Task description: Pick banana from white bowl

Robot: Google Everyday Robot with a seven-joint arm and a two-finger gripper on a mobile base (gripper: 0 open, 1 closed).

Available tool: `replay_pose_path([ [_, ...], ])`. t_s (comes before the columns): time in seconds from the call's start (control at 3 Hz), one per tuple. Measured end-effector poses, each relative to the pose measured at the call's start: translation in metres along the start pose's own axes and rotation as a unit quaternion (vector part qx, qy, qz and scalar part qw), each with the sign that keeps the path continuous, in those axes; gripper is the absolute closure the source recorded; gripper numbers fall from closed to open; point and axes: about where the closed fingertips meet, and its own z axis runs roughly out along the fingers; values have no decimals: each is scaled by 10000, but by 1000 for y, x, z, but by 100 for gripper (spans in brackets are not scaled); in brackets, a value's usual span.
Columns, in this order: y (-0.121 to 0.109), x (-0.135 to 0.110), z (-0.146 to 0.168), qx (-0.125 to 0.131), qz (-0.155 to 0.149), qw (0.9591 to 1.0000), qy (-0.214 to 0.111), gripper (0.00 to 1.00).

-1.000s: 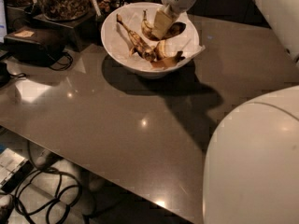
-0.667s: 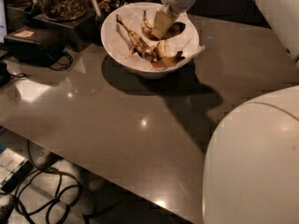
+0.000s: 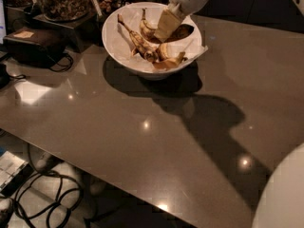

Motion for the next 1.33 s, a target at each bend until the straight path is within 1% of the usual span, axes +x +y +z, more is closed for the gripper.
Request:
replay_pose_path([
  [0.33,-1,-1,2,9,2,10000,15,100],
  [0.67,1,-5,2,-36,-84,10000,19,100],
  [1.0,23,-5,-16,-81,-49,9997,-242,100],
  [1.33,87,25,-26,-250,284,9989,-284,100],
])
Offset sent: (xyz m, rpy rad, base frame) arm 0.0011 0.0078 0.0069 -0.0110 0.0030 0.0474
